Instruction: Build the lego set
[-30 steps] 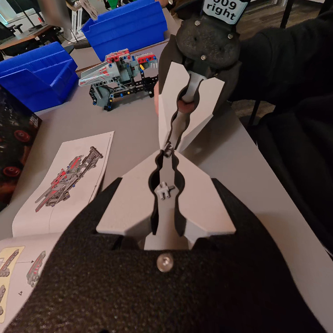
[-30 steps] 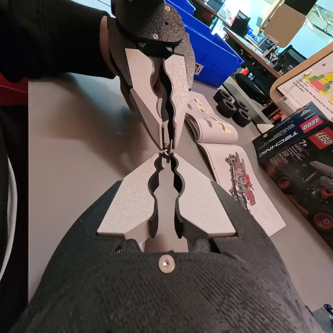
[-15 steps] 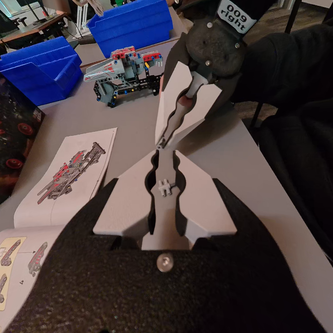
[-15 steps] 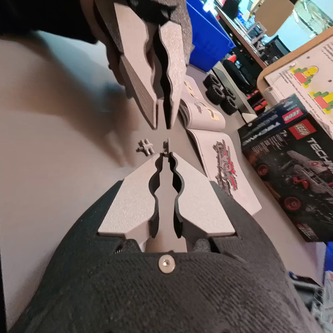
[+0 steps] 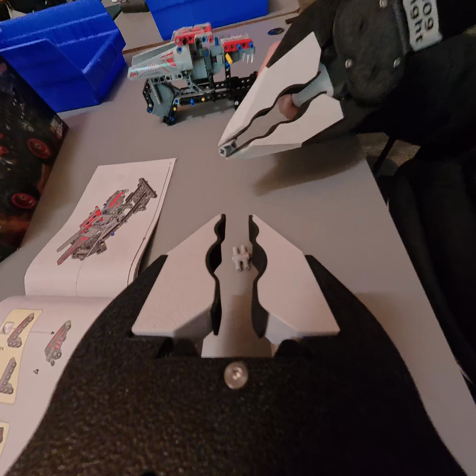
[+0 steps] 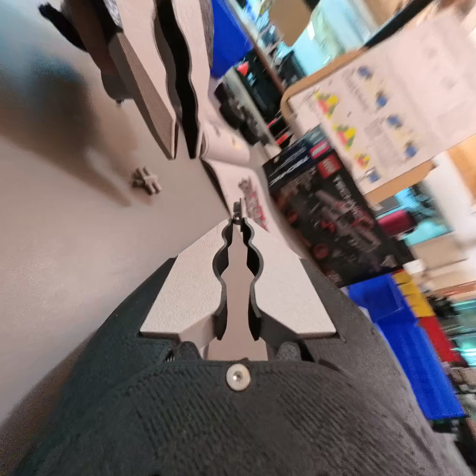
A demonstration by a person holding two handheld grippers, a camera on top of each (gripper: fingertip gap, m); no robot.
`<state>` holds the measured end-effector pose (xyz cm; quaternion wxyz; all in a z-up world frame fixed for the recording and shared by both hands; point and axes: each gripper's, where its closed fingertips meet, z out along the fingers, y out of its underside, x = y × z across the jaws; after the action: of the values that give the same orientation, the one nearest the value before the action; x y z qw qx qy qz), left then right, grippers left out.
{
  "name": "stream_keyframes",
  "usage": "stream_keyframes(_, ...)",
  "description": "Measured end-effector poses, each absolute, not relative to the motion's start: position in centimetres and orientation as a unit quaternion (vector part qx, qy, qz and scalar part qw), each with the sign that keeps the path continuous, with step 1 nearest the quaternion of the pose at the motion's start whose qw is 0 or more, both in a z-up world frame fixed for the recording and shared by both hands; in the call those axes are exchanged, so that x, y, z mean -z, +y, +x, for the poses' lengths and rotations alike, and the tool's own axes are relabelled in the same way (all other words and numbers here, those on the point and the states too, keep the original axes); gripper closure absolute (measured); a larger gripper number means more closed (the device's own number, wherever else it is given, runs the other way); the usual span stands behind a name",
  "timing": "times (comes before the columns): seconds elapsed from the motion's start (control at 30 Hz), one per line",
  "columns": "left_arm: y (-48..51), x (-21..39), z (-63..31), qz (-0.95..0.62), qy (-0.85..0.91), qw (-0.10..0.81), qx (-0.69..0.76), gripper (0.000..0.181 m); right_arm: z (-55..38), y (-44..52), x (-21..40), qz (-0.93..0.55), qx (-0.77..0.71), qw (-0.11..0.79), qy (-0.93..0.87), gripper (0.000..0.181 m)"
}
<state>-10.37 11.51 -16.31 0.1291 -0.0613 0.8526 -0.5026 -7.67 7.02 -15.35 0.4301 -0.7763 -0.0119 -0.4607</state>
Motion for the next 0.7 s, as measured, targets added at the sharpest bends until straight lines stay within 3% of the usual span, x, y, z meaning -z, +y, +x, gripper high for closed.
stream_keyframes(0.17,12.3,17.0,-10.4,-0.070,0.866,0.123,0.480,0.166,-7.6,7.5,14.6,-0.730,0.582,0.340,-0.114,0.176)
stream_keyframes(0.47,12.6,18.2,-10.7,-0.075,0.879,0.100,0.460,0.166,-7.5,9.5,19.6,-0.820,0.463,0.301,-0.149,0.175)
stream_keyframes(0.7,12.1,18.9,-10.3,-0.092,0.875,0.095,0.465,0.167,-5.3,10.1,19.3,-0.808,0.487,0.301,-0.139,0.175)
